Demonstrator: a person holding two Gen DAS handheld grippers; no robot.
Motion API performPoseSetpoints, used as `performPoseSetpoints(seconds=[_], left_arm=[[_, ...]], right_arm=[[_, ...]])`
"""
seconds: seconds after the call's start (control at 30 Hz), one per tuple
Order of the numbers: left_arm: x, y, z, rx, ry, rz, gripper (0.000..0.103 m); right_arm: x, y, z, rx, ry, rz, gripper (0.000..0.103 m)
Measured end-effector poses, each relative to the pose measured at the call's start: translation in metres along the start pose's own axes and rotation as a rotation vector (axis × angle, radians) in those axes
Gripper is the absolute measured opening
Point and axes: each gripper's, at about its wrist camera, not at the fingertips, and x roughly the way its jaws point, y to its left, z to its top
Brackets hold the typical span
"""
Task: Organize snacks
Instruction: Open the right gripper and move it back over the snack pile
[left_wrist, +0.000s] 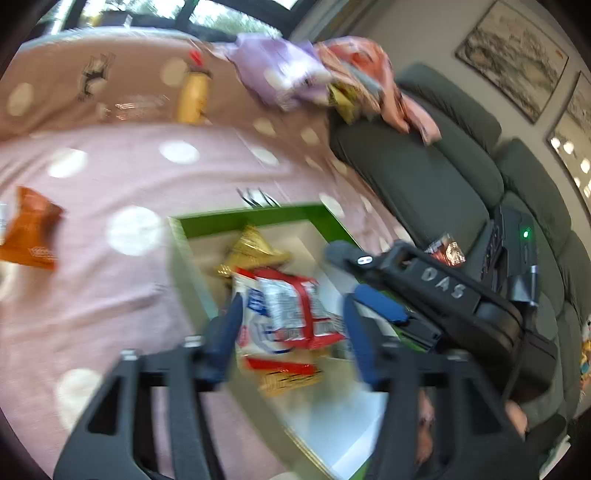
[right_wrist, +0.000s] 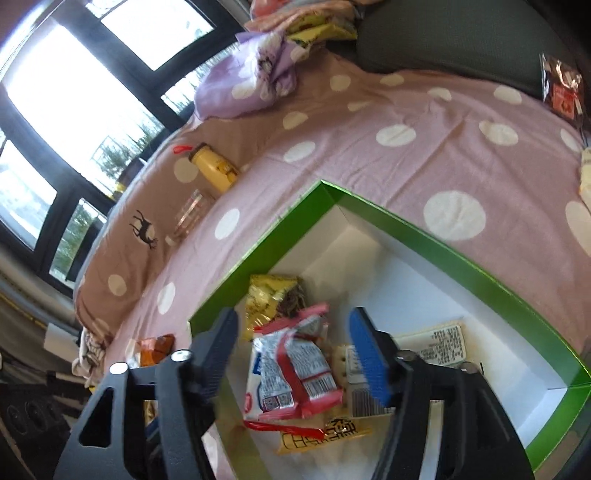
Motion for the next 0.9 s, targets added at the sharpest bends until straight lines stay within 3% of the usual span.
performPoseSetpoints(seconds=[0.1, 0.3, 0.5, 0.6, 0.73, 0.9], left_arm=[[-0.031, 0.022, -0.005, -0.035, -0.058, 0.087, 0.074], [-0.089, 0.098, -0.024, -0.229, -0.174, 0.331, 0.078], [-0.115, 0.16, -0.037, -0.404, -0.231, 0.375, 0.078], [-0.12, 0.173, -0.038, -0.452, -0.211, 0.455, 0.077], [-0.135, 0.176, -0.036, -0.446, -0.249, 0.501, 0.078], [-0.144, 0.185, -0.039, -0.459, -0.237, 0.552, 0.078]], right_arm=[[-0.007, 0.01, -0.001, -0.025, -0.035, 0.035, 0.078], [-0.013, 0.044, -0.01, -0.096, -0.048, 0.13, 0.085], [-0.009, 0.086, -0.028, -0.181, -0.044, 0.154, 0.086], [-0.01, 0.114, -0.035, -0.206, -0.07, 0.197, 0.086], [0.018, 0.156, -0.04, -0.243, 0.027, 0.222, 0.086], [0.097, 0.208, -0.047, -0.323, 0.211, 0.196, 0.086]])
